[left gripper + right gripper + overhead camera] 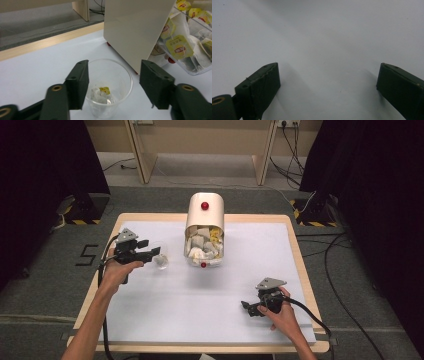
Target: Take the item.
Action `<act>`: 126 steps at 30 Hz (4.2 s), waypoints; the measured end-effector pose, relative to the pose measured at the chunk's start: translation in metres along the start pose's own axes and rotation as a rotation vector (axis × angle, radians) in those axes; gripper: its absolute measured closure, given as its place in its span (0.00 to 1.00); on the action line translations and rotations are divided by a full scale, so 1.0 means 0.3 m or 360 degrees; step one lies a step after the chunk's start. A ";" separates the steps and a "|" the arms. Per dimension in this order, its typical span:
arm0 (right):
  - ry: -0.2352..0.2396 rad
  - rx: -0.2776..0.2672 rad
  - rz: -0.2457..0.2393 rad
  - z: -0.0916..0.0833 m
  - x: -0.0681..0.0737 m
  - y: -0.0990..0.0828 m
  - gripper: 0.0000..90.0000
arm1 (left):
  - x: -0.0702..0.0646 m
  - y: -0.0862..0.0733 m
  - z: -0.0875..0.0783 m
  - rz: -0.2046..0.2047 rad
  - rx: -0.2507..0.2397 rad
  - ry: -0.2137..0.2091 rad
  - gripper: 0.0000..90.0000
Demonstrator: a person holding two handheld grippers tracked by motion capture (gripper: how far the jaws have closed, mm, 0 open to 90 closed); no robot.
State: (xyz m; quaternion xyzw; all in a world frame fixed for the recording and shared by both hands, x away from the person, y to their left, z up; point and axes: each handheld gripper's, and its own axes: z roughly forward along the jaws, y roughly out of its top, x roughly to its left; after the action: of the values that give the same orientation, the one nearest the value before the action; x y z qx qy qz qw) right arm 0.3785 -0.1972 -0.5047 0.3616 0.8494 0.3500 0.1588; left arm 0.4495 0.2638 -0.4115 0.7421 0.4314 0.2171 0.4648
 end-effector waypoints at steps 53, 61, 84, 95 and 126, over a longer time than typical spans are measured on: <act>0.0000 0.0001 0.0001 0.000 0.000 0.000 0.06 | -0.115 -0.186 -0.066 0.0003 -0.0041 0.0016 0.19; -0.0001 0.0000 0.0001 0.000 0.000 0.000 0.06 | -0.109 -0.250 -0.069 -0.0019 0.0035 -0.0019 0.19; -0.0003 0.0000 0.0004 0.000 0.000 0.000 0.06 | -0.113 -0.377 -0.088 0.0017 0.0168 -0.0016 0.19; -0.0003 0.0000 0.0002 0.000 0.000 0.000 0.06 | -0.135 -0.411 -0.110 0.0088 0.0238 -0.0010 0.19; -0.0002 0.0000 0.0003 0.000 0.000 0.000 0.06 | -0.166 -0.489 -0.177 0.0135 0.0297 0.0041 0.18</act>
State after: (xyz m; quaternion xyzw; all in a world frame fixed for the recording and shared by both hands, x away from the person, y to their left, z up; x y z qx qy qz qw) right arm 0.3785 -0.1972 -0.5047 0.3627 0.8490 0.3497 0.1591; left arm 0.3203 0.2771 -0.5110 0.7969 0.4239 0.2052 0.3785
